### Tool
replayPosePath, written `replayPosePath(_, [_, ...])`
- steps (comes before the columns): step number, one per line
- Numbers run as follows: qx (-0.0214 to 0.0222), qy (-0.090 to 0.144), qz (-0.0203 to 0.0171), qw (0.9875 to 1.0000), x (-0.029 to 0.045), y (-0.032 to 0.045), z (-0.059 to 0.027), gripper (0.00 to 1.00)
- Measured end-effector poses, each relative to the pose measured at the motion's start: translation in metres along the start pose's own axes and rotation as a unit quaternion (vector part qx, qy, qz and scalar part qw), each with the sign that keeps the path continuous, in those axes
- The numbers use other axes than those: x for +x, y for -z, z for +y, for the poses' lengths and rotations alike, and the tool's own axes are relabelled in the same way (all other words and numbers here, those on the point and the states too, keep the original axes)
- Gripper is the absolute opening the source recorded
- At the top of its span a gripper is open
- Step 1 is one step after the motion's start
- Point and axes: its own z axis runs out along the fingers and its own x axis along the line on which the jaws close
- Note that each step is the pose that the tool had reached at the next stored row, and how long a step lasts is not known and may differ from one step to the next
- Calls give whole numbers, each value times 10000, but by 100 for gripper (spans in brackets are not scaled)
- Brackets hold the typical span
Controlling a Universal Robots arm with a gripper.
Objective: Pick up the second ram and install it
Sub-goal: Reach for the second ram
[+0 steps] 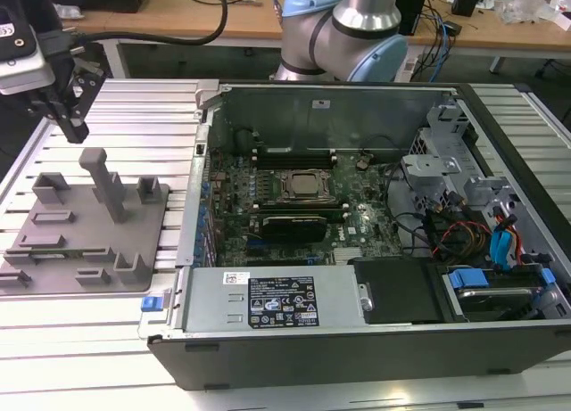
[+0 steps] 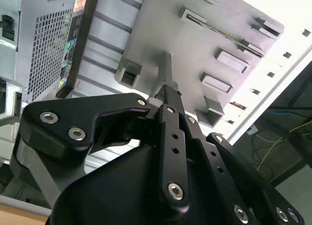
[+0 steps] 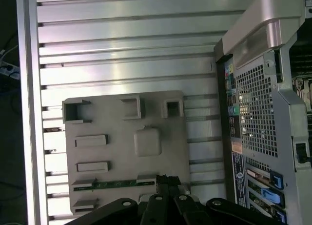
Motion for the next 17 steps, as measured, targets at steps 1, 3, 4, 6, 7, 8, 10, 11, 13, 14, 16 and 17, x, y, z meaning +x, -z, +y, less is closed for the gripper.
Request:
replayPosePath(1, [0,0,0,10000,19,-9,-3,8])
replayPosePath(3, [0,1,0,10000,58,-27,-8,8])
replayPosePath(4, [0,1,0,10000,82,-38,-11,8])
replayPosePath(6, [0,2,1,10000,136,-58,-16,8])
replayPosePath(7, [0,2,0,10000,158,-67,-18,8])
replayPosePath(8, [0,2,0,10000,177,-73,-20,8])
replayPosePath(10, [0,3,0,10000,231,-94,-25,8])
replayPosePath(11, [0,3,0,10000,259,-105,-28,8])
replayPosePath(13, [0,3,0,10000,296,-119,-32,8])
replayPosePath(14, [0,3,0,10000,318,-128,-34,8])
replayPosePath(16, [-1,4,0,10000,369,-146,-40,8])
replayPosePath(17, [0,5,0,10000,395,-157,-43,8])
